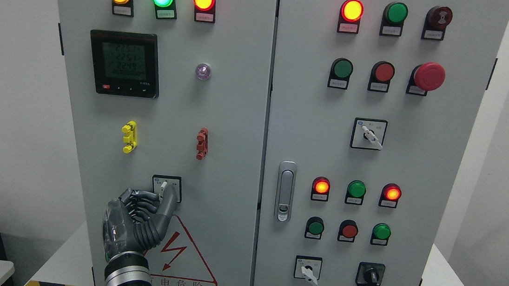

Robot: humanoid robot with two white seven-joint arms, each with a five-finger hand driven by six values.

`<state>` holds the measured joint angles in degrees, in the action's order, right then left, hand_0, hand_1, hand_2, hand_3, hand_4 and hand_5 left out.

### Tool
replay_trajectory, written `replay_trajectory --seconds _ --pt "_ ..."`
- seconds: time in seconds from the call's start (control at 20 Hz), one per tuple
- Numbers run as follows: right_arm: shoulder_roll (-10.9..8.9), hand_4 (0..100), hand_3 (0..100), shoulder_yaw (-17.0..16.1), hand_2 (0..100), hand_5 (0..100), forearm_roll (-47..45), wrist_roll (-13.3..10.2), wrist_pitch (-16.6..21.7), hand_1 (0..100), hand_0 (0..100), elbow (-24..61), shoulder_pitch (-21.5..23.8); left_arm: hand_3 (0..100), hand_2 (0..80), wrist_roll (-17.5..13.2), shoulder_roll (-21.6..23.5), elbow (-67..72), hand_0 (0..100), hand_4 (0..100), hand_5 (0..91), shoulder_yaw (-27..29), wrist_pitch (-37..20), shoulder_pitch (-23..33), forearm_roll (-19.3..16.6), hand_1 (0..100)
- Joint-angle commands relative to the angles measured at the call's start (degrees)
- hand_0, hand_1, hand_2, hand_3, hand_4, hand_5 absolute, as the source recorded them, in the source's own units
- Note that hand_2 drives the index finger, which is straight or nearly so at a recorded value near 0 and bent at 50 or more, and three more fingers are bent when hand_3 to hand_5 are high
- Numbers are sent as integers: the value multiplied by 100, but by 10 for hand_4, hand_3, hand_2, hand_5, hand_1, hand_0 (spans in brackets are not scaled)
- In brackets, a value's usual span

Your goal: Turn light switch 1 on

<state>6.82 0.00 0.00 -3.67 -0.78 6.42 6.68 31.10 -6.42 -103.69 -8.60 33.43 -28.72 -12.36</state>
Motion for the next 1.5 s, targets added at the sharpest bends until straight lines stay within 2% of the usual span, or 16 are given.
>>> replay_trajectory --seconds 0.0,1.45 --pt "-5 0 0 97 0 0 -141 -2 -1 389 120 0 0 814 601 2 0 -11 173 868 826 -2 5 -20 -12 586" --pt "-5 0 0 97 0 0 -141 -2 -1 389 120 0 0 826 629 2 0 -11 191 872 828 -63 190 -20 -21 550"
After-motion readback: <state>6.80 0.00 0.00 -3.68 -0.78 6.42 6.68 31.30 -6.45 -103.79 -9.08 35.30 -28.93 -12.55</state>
